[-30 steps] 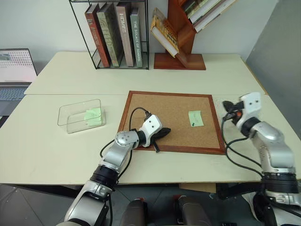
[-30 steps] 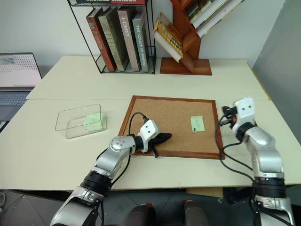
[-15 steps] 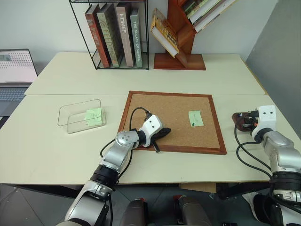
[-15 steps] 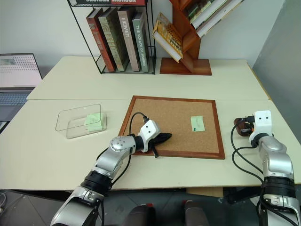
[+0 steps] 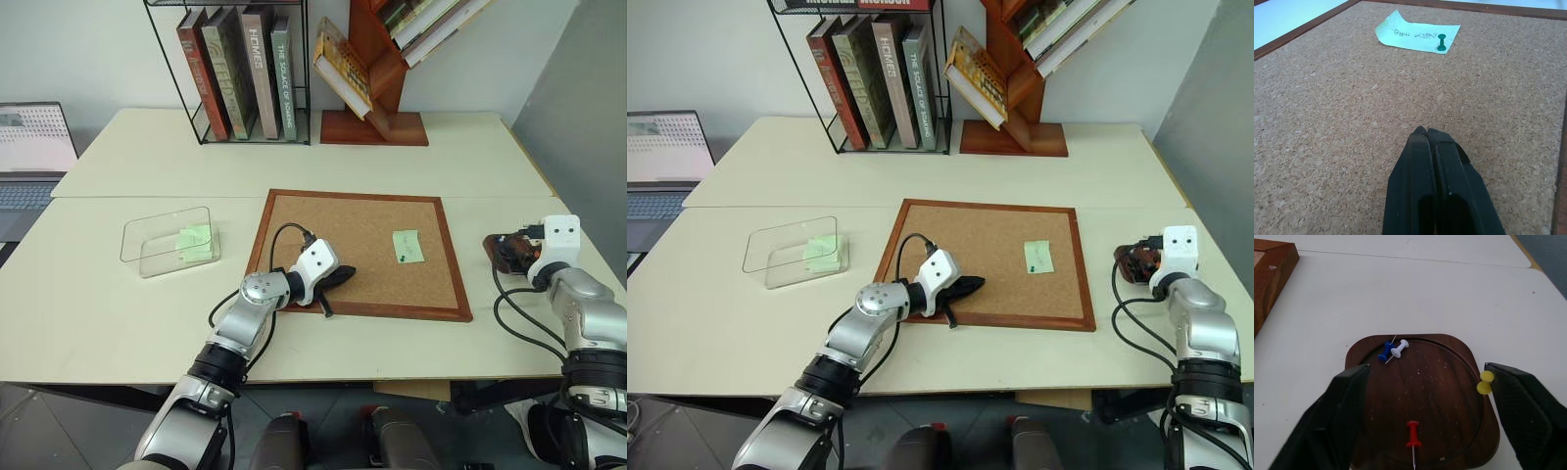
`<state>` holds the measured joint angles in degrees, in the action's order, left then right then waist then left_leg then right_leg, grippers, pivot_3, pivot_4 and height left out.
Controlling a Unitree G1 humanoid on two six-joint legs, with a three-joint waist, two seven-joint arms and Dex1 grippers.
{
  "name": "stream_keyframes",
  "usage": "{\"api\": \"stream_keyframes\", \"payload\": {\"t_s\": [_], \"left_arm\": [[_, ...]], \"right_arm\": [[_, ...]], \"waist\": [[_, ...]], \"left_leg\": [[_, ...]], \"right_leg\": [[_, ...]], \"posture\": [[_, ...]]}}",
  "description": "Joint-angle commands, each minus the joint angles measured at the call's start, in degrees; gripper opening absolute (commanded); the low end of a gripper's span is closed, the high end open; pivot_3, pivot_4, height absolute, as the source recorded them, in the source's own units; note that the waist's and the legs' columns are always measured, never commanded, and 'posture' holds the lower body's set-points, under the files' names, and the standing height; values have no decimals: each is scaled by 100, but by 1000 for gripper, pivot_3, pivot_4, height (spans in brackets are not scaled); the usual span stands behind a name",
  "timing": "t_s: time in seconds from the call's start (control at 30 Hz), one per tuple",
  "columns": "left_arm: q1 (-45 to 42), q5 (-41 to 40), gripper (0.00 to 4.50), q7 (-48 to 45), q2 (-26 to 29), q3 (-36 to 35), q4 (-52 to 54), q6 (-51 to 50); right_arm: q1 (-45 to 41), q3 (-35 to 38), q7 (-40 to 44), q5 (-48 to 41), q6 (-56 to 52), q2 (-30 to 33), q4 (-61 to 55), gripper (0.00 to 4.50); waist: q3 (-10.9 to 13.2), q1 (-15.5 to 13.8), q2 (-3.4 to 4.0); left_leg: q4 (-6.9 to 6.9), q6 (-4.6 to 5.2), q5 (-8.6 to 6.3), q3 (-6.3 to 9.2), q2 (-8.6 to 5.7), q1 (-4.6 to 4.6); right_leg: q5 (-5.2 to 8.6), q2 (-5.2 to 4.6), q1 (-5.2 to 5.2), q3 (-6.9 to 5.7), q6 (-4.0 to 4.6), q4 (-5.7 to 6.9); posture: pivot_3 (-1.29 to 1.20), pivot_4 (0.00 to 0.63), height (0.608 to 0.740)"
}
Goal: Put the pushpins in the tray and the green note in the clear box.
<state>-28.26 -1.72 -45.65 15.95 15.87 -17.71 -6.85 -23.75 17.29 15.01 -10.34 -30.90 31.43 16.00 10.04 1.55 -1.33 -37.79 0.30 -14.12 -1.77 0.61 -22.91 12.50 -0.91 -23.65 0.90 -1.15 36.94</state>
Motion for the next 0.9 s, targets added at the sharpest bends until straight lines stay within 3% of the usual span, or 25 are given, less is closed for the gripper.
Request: {"api": "stream_keyframes", "payload": {"t_s": [0.03, 0.53, 0.73, 0.9], "left_arm": [[161, 196, 0, -43, -8, 223, -261, -87], [195, 245, 0, 7, -10, 229, -277, -20], [190, 248, 0, 20, -15, 218, -285, -11], [178, 253, 0, -5, -12, 229, -302, -16]], "right_arm": [[-107, 181, 219, -290, -150, 56, -267, 4466], [-80, -59, 184, -279, -528, 41, -192, 4466], [-76, -87, 112, -135, -240, 54, -219, 4466], [-19, 125, 446, -529, 245, -122, -711, 4466]], "waist": [[0, 0, 0], [0, 0, 0], [0, 0, 0], [0, 0, 1]], "left_leg": [[0, 0, 0, 1, 0, 0], [0, 0, 0, 2, 0, -1], [0, 1, -1, 1, 0, 0], [0, 1, -1, 1, 0, 0]], "right_leg": [[0, 0, 0, -1, 0, 0], [0, -1, 1, -3, 0, -2], [0, -1, 1, -1, 1, -3], [0, 0, 1, -2, 0, -2]], "posture": [[0, 150, 740], [0, 150, 740], [0, 150, 740], [0, 150, 740]]}}
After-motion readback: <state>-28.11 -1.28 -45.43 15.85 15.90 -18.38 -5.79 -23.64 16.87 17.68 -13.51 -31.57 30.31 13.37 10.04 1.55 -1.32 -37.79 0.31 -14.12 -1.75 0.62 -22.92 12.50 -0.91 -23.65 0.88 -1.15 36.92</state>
